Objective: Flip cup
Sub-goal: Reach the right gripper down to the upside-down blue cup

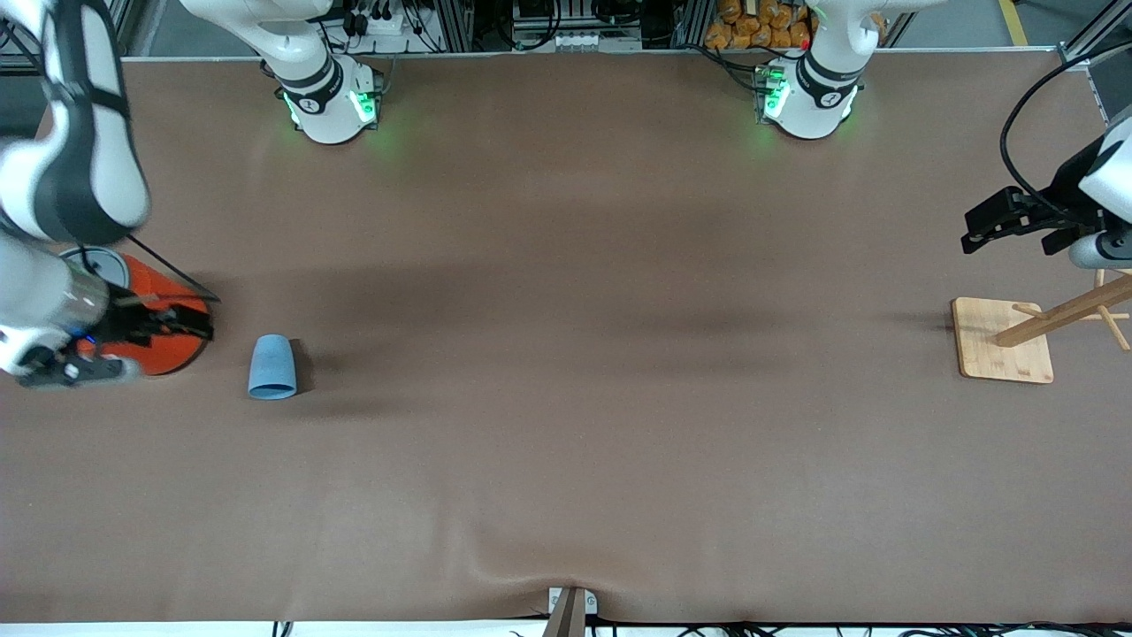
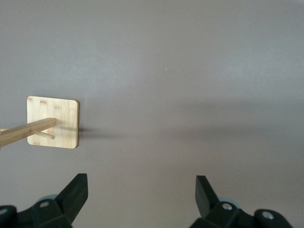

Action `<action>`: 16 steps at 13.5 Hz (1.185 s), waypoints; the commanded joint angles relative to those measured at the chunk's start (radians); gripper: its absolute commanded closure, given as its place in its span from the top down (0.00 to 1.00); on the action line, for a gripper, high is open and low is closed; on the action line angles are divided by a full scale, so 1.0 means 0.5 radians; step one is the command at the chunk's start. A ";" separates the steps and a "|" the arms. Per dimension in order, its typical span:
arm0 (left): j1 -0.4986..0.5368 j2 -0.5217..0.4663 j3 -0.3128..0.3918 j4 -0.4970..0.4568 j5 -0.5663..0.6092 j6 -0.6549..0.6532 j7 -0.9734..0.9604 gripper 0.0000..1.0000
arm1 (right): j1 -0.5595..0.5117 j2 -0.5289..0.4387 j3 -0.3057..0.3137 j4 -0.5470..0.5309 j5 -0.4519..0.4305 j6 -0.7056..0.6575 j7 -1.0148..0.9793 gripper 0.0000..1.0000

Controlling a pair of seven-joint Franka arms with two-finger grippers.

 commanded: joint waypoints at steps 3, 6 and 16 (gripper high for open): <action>0.005 -0.007 -0.014 0.020 0.014 -0.041 0.024 1.00 | 0.053 0.206 -0.002 -0.014 -0.030 0.135 -0.149 1.00; 0.014 -0.007 -0.014 0.020 0.011 -0.056 0.027 1.00 | 0.047 0.261 -0.002 -0.112 -0.030 0.282 -0.354 1.00; 0.002 0.002 -0.008 0.038 0.032 -0.080 0.009 1.00 | 0.056 0.442 0.001 -0.410 -0.006 0.779 -0.474 1.00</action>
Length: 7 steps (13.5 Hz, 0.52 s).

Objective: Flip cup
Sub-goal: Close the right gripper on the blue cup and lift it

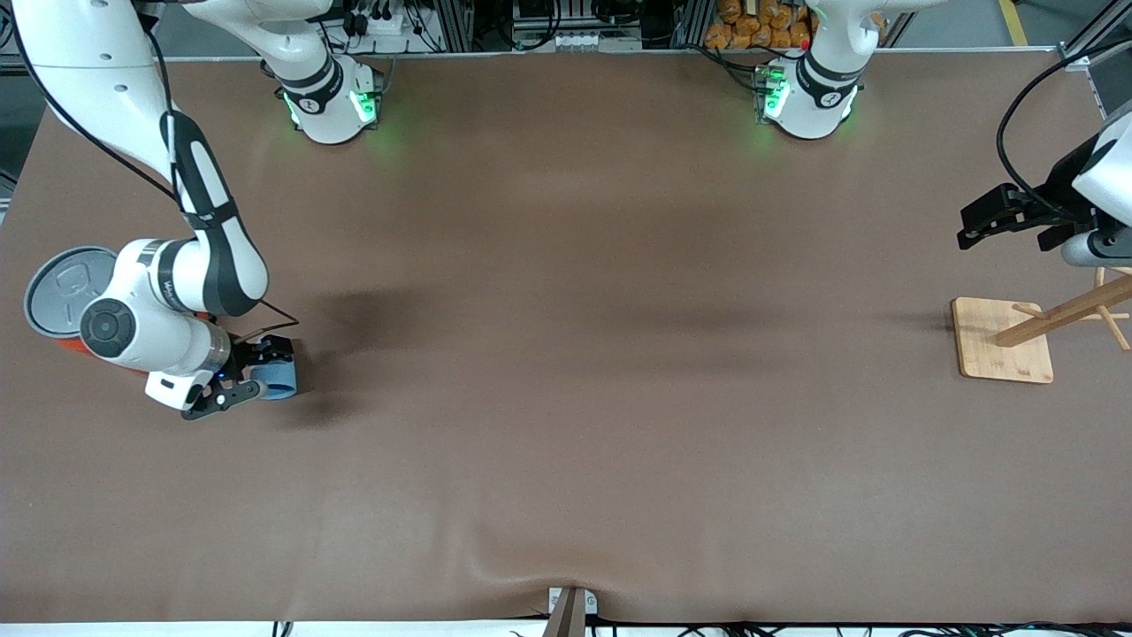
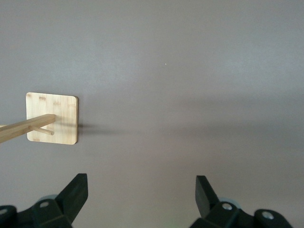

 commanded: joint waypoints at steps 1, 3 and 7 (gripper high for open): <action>-0.010 0.002 -0.009 0.035 0.030 -0.039 0.011 1.00 | -0.011 0.065 0.002 -0.014 -0.006 0.085 -0.027 1.00; -0.007 0.002 -0.009 0.035 0.000 -0.039 0.021 1.00 | -0.026 0.148 0.002 -0.020 -0.006 0.177 -0.027 1.00; 0.015 0.005 -0.003 0.029 -0.013 -0.039 0.021 1.00 | -0.014 0.130 0.002 -0.017 -0.006 0.159 -0.042 0.60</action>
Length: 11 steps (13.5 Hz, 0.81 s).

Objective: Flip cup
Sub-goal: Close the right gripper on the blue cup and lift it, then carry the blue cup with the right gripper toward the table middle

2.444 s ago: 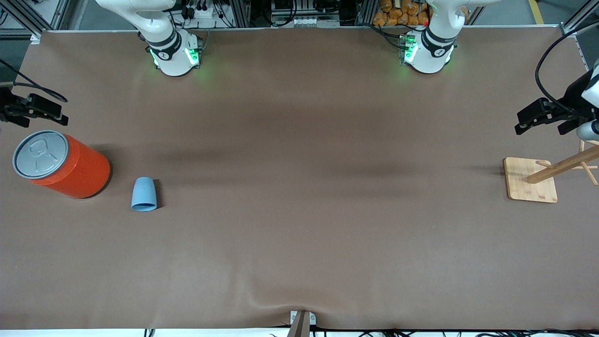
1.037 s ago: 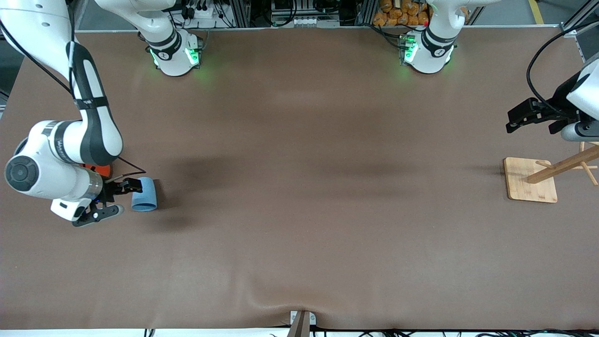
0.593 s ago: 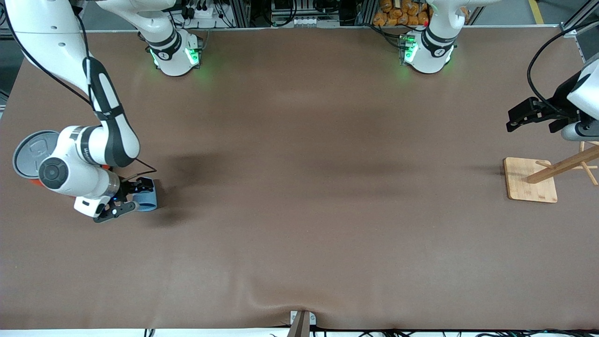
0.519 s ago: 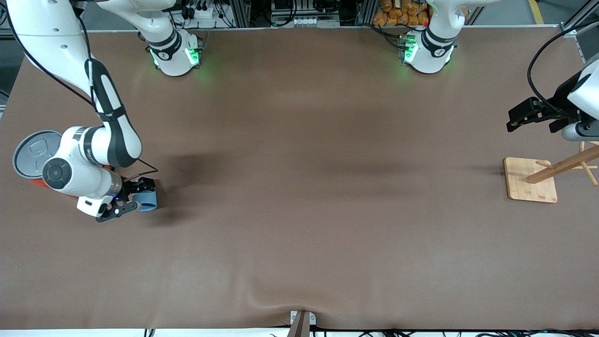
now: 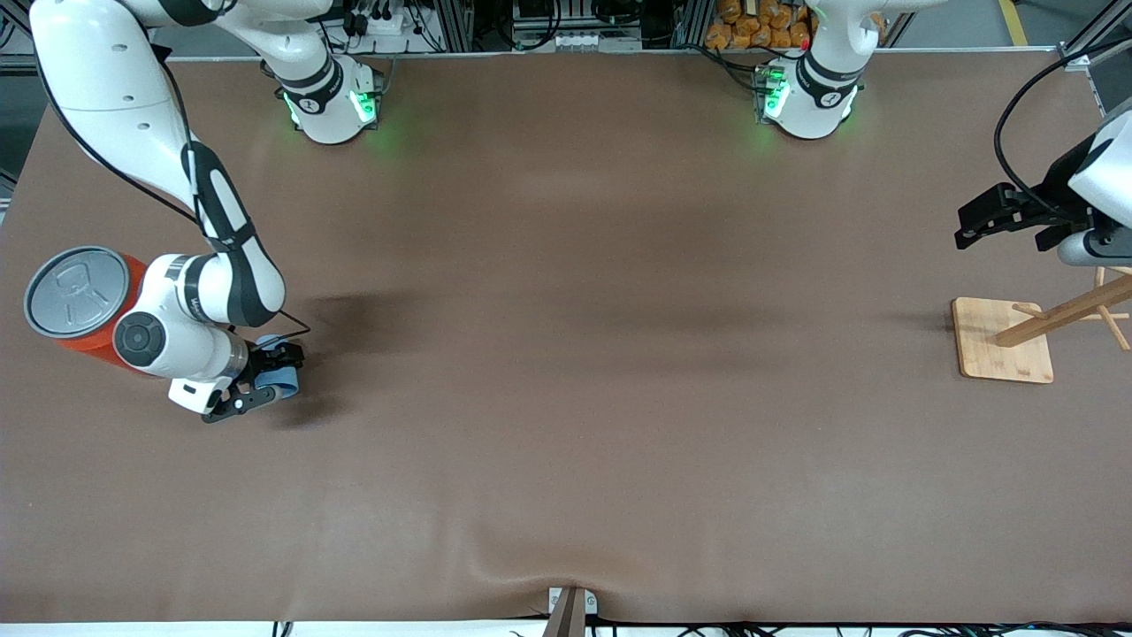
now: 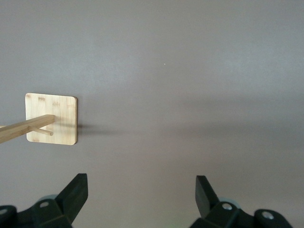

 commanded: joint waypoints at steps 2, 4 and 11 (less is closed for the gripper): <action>0.011 0.002 0.000 0.031 -0.008 -0.039 0.029 1.00 | -0.003 -0.102 0.008 -0.004 -0.006 -0.056 -0.158 0.55; 0.011 0.005 0.000 0.031 -0.008 -0.039 0.065 1.00 | 0.009 -0.200 0.008 -0.001 -0.006 -0.123 -0.321 0.55; 0.018 0.005 0.000 0.019 -0.018 -0.039 0.072 1.00 | 0.135 -0.363 0.162 0.177 -0.006 -0.280 -1.048 0.54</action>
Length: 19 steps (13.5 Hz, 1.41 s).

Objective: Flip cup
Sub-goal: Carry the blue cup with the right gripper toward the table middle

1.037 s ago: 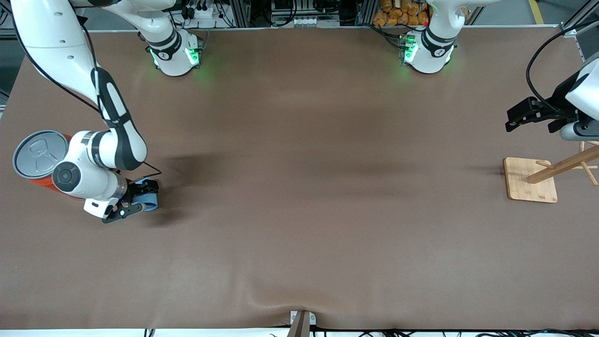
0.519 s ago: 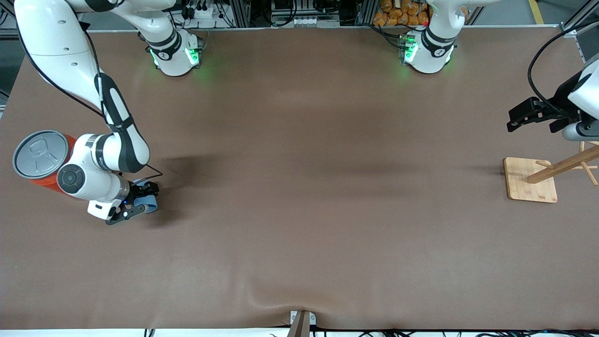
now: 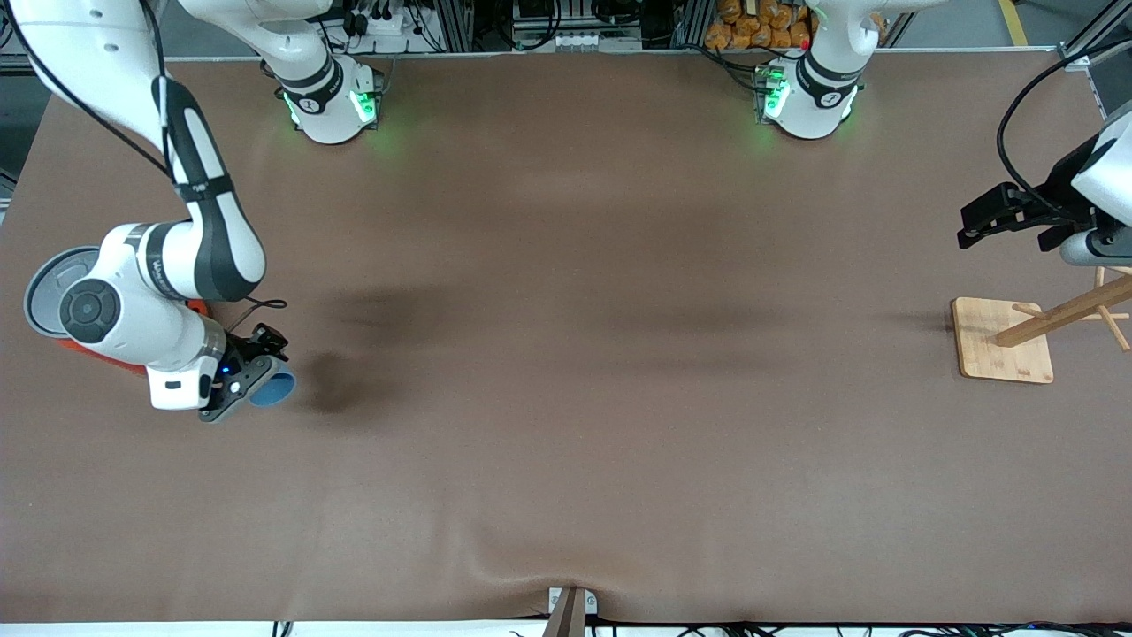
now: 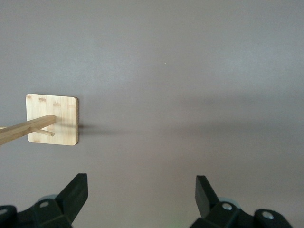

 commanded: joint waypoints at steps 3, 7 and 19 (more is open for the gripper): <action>0.009 0.011 -0.004 0.020 -0.017 -0.036 0.041 1.00 | 0.296 0.077 0.055 0.173 -0.001 0.033 -0.198 0.54; 0.015 0.027 -0.004 0.014 -0.063 -0.036 0.041 1.00 | 0.774 0.276 0.052 0.277 -0.022 0.449 -0.189 0.59; 0.025 0.082 0.002 0.011 -0.128 -0.036 0.081 1.00 | 1.134 0.758 0.052 0.615 -0.032 0.659 -0.208 1.00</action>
